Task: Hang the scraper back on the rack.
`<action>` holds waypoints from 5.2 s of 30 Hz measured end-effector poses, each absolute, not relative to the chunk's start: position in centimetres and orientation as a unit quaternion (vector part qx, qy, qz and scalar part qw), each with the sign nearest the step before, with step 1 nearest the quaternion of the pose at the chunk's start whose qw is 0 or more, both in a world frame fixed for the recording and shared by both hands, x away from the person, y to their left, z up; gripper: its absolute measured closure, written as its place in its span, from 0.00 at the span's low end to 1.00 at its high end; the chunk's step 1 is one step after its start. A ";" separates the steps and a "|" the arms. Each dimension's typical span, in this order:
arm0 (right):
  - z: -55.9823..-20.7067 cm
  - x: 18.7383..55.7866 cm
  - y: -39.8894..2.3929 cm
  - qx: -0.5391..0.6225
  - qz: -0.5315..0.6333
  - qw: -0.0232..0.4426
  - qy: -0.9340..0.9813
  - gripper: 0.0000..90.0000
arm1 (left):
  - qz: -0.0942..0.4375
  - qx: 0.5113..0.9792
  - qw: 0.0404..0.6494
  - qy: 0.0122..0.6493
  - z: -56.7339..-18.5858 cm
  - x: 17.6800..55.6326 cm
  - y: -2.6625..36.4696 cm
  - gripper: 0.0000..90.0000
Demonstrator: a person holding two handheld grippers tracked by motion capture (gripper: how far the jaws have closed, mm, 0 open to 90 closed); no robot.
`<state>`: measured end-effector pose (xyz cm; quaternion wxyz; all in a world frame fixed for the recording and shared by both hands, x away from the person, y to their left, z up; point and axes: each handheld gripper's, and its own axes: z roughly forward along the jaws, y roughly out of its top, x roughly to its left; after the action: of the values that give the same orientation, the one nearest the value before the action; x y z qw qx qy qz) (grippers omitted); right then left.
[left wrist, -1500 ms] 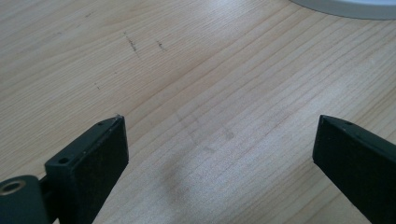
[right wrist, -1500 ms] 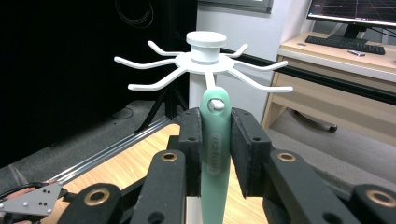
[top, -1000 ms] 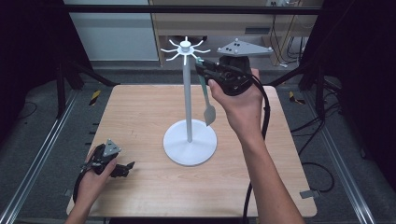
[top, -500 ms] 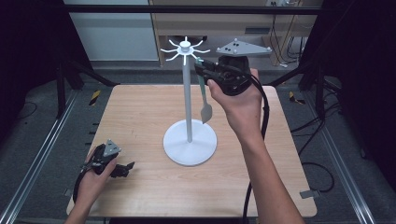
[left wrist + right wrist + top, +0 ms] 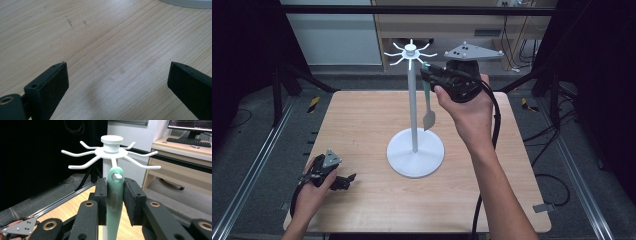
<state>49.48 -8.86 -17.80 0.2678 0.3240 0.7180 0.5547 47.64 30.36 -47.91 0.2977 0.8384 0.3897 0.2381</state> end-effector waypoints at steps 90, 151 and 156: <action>-37.5 45.6 -18.9 0.466 0.440 0.282 0.714 0.11 | 0.238 0.841 0.292 0.389 -48.0 47.6 30.2 0.03; -47.6 48.2 -21.0 0.526 0.404 0.222 0.715 0.12 | 0.236 0.846 0.288 0.381 -48.1 47.7 29.9 0.03; -48.0 48.2 -21.3 0.530 0.401 0.225 0.713 0.13 | 0.236 0.847 0.289 0.379 -48.1 47.7 29.7 0.03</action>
<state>48.15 -21.29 -47.98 0.2249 0.5298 0.7125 0.4013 47.70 29.74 -48.10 0.2890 0.8470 0.3788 0.2360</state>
